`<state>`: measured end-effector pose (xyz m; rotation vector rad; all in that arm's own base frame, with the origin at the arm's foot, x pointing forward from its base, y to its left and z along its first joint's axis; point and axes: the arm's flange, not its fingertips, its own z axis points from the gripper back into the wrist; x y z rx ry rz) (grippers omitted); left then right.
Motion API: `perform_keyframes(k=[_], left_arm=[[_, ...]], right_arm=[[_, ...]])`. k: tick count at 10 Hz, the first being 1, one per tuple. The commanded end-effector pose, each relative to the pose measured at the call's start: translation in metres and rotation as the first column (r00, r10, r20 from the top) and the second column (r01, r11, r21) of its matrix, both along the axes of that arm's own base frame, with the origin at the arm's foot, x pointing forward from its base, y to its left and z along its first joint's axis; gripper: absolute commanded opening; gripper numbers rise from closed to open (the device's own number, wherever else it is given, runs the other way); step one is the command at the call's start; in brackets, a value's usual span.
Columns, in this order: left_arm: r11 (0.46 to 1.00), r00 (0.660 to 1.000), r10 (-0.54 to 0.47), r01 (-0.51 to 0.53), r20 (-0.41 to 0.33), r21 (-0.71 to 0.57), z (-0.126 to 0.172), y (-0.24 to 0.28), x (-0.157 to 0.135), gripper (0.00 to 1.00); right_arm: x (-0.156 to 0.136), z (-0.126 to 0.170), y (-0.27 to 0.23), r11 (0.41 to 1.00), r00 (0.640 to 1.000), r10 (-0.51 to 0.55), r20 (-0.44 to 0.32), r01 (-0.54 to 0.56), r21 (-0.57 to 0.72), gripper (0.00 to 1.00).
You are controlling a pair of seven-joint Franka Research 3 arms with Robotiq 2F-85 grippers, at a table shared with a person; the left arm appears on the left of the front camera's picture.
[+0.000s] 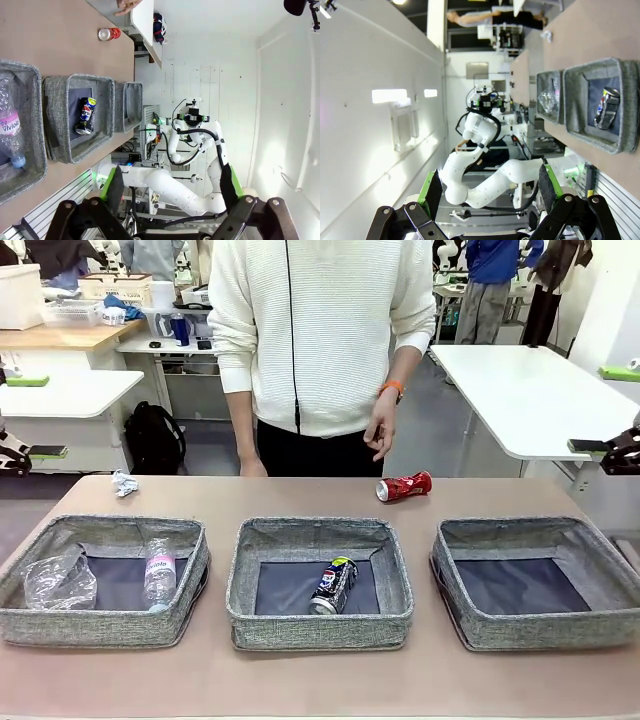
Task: Sort the waste into the appropriate baskets.
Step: Pick up the waste item pointed out by the person.
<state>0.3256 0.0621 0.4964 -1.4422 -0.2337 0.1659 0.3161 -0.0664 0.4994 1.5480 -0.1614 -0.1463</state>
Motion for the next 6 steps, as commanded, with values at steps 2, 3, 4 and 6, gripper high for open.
perform_keyframes(k=[2, 3, 4, 6], left_arm=[[1.000, 1.000, -0.007, 0.007, 0.000, -0.012, 0.0014, -0.0001, 0.0006, 1.00], [1.000, 1.000, -0.007, 0.007, 0.000, -0.012, 0.0014, -0.0001, 0.0006, 1.00], [1.000, 1.000, -0.007, 0.007, 0.000, -0.012, 0.0014, -0.0001, 0.0006, 1.00], [1.000, 1.000, -0.007, 0.007, 0.000, -0.012, 0.0014, -0.0001, 0.0006, 1.00]], right_arm=[[0.0012, 0.0020, 0.0012, 1.000, 1.000, -0.007, 0.005, 0.007, 0.017, 1.00], [0.0012, 0.0020, 0.0012, 1.000, 1.000, -0.007, 0.005, 0.007, 0.017, 1.00], [0.0012, 0.0020, 0.0012, 1.000, 1.000, -0.007, 0.005, 0.007, 0.017, 1.00], [0.0012, 0.0020, 0.0012, 1.000, 1.000, -0.007, 0.005, 0.007, 0.017, 1.00]])
